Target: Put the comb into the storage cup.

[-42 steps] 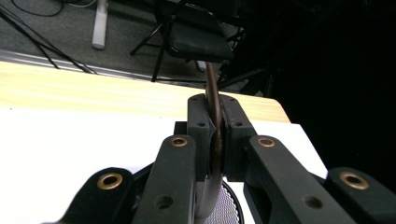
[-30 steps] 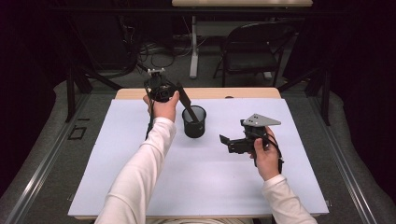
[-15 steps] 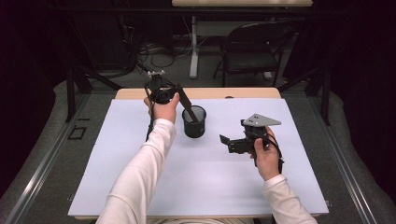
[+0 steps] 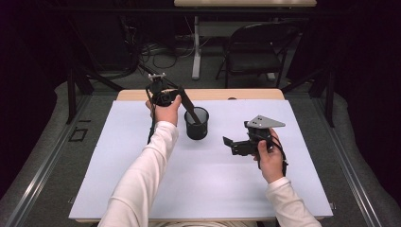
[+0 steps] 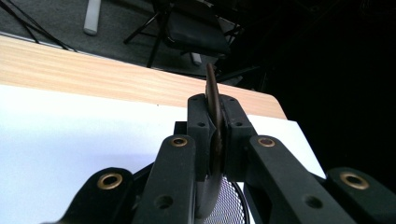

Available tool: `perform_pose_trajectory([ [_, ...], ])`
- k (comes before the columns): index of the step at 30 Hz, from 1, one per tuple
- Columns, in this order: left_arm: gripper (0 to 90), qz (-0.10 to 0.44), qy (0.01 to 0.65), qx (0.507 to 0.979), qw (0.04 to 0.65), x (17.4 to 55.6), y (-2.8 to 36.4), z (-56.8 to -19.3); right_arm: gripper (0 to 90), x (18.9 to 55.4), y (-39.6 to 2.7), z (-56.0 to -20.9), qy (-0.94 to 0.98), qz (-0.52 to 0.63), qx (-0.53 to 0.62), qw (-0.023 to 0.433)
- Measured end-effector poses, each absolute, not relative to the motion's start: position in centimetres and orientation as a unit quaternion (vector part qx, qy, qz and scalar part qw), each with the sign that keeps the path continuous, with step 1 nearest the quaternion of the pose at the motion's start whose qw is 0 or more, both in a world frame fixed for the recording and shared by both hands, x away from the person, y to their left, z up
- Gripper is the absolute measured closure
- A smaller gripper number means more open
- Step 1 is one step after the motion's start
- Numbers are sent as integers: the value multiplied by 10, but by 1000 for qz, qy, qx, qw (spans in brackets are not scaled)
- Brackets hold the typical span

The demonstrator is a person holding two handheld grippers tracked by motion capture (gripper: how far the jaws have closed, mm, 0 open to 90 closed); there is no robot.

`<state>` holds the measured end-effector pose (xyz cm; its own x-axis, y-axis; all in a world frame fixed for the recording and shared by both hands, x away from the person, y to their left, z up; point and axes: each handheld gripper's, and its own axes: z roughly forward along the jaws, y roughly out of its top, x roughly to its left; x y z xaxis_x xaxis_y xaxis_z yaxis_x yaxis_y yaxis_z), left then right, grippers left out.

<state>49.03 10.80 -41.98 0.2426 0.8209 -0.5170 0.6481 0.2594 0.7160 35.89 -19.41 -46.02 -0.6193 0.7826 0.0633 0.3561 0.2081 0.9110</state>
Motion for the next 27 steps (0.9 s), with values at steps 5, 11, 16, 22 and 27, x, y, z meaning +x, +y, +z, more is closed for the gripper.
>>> perform_pose_trajectory([
  [5,846,82,614,598,509,490,111,-421,0,359,-194,-460,747,503,378,214],
  [11,845,85,617,595,508,491,115,-424,0,359,-194,-460,747,502,378,214],
  [16,844,85,622,592,505,491,120,-427,0,358,-195,-460,747,503,380,213],
  [22,843,84,630,585,503,491,125,-430,0,359,-194,-460,747,502,381,214],
  [27,841,86,632,584,502,491,129,-432,0,359,-194,-460,748,501,378,215],
])
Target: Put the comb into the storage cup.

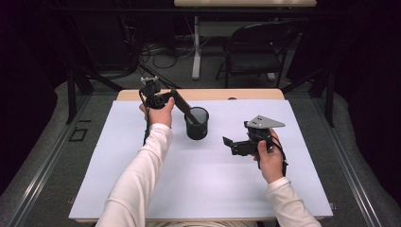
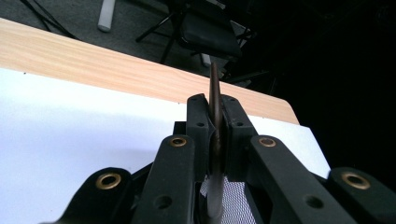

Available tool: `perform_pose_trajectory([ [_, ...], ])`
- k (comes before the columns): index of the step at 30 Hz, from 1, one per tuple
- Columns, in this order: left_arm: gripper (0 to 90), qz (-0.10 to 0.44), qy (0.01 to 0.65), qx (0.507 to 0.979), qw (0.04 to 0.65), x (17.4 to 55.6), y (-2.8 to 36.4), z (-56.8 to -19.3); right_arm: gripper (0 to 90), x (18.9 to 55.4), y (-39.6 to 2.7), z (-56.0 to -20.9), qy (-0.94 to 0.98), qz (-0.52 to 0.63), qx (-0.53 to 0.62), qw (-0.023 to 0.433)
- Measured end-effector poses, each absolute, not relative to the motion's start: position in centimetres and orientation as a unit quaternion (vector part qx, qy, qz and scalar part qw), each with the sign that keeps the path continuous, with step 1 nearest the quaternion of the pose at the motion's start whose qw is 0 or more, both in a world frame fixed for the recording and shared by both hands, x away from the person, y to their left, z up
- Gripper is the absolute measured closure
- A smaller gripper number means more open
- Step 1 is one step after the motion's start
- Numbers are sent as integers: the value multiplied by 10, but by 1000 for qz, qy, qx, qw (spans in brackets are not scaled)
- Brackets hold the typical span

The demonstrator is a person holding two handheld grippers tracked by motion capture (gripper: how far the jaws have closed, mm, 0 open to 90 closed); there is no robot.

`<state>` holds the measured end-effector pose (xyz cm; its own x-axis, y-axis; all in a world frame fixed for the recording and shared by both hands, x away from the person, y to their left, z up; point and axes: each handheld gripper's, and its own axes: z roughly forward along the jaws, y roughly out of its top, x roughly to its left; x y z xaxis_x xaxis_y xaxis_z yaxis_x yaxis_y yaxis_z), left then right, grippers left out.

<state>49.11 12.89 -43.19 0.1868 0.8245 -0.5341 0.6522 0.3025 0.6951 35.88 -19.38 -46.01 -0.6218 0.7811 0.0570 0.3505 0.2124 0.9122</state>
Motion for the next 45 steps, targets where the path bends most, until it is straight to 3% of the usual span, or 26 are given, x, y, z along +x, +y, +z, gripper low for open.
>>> perform_pose_trajectory([
  [19,824,98,634,590,489,491,130,-432,0,359,-195,-461,748,500,380,215],
  [29,767,106,631,590,492,490,131,-431,0,359,-195,-461,749,499,380,213],
  [45,488,143,612,600,495,485,136,-421,0,360,-195,-461,747,500,381,215],
])
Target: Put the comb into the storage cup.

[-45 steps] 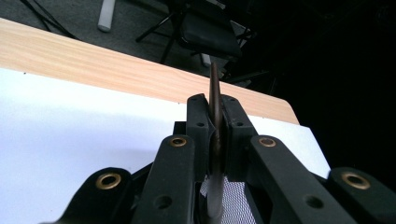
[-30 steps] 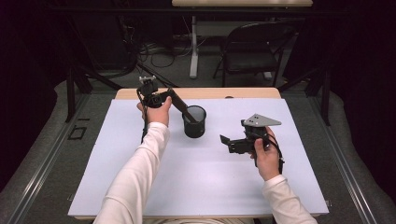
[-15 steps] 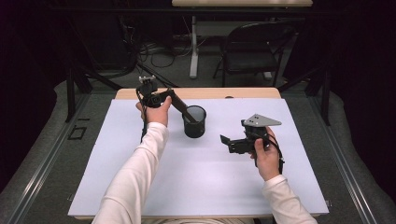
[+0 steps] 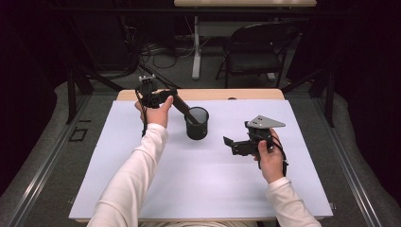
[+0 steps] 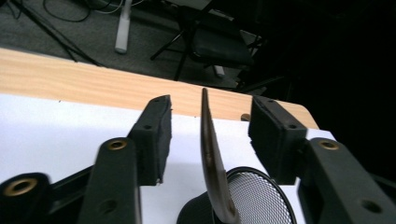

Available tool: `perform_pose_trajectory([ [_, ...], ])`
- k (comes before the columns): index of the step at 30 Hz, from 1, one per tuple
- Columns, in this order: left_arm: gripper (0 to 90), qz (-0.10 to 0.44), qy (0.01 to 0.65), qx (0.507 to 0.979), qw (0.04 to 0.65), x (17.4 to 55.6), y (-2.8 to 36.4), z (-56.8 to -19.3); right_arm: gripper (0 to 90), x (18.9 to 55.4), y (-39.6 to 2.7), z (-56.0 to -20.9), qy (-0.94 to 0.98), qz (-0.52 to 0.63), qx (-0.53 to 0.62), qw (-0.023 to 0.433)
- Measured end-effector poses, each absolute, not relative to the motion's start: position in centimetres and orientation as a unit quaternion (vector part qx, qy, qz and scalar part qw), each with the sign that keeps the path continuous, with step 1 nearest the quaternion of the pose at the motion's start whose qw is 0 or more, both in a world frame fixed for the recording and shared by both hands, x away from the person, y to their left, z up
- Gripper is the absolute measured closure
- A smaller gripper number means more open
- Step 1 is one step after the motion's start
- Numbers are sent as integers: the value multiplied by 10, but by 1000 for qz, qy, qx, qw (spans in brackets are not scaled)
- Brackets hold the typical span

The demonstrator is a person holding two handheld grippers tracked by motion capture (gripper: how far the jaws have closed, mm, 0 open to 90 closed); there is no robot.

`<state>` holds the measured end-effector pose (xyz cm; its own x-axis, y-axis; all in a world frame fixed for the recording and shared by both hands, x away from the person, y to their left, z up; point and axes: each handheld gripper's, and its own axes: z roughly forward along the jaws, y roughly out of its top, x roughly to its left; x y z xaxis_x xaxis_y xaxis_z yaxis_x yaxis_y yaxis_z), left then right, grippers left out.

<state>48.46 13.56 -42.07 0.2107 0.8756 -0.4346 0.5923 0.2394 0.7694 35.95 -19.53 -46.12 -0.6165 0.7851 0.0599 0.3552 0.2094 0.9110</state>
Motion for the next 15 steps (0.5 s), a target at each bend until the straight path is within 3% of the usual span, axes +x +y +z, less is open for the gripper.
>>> perform_pose_trajectory([
  [9,380,180,582,616,499,478,142,-410,0,360,-197,-461,746,501,382,217],
  [15,362,206,546,637,503,473,151,-403,0,360,-198,-461,744,501,385,217],
])
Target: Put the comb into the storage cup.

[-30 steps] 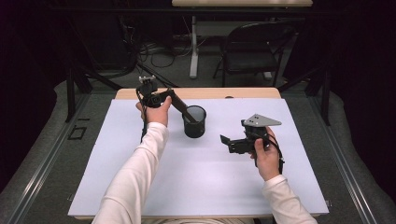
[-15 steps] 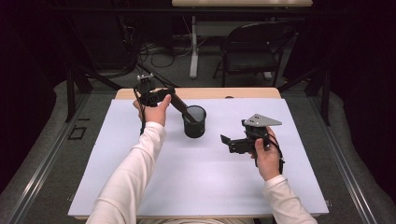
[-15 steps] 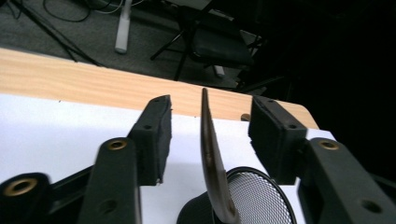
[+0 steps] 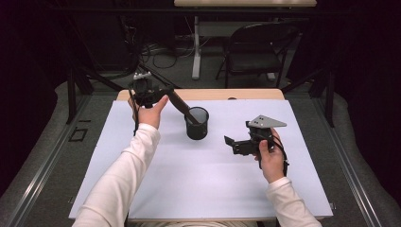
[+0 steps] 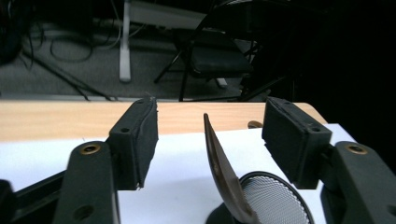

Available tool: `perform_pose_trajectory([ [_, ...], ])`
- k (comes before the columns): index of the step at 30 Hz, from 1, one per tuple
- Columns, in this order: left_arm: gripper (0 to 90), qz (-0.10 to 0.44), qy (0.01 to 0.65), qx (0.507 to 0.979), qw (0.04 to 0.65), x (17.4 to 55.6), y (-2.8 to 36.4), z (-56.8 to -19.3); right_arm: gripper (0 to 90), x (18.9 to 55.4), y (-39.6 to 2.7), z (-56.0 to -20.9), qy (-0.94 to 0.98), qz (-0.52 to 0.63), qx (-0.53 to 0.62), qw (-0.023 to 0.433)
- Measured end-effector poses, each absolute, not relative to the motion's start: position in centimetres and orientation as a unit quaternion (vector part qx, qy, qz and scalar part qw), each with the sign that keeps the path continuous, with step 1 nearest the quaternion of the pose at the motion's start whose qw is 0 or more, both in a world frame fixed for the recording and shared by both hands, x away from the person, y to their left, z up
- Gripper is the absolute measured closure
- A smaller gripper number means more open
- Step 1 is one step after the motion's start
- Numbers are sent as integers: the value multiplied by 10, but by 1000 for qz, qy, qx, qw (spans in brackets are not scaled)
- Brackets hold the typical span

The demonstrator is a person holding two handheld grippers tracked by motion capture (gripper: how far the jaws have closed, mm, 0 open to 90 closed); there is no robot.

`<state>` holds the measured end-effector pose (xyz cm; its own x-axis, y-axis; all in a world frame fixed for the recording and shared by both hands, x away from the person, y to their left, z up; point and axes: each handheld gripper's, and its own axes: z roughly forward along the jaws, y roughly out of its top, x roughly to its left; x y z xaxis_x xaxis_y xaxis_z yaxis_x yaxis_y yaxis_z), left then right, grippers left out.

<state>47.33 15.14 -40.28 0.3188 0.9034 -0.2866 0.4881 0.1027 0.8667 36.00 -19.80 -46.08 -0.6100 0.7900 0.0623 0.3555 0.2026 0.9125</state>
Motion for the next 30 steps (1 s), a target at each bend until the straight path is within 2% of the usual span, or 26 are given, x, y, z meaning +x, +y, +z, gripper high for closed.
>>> perform_pose_trajectory([
  [15,332,164,510,687,491,455,165,-397,0,360,-201,-458,740,504,387,218],
  [23,235,155,474,709,500,438,166,-396,0,358,-205,-453,735,509,389,222],
  [25,186,149,470,710,503,433,168,-396,0,358,-206,-453,735,509,389,222],
  [30,159,140,453,717,511,423,173,-396,0,357,-206,-451,735,508,391,222],
])
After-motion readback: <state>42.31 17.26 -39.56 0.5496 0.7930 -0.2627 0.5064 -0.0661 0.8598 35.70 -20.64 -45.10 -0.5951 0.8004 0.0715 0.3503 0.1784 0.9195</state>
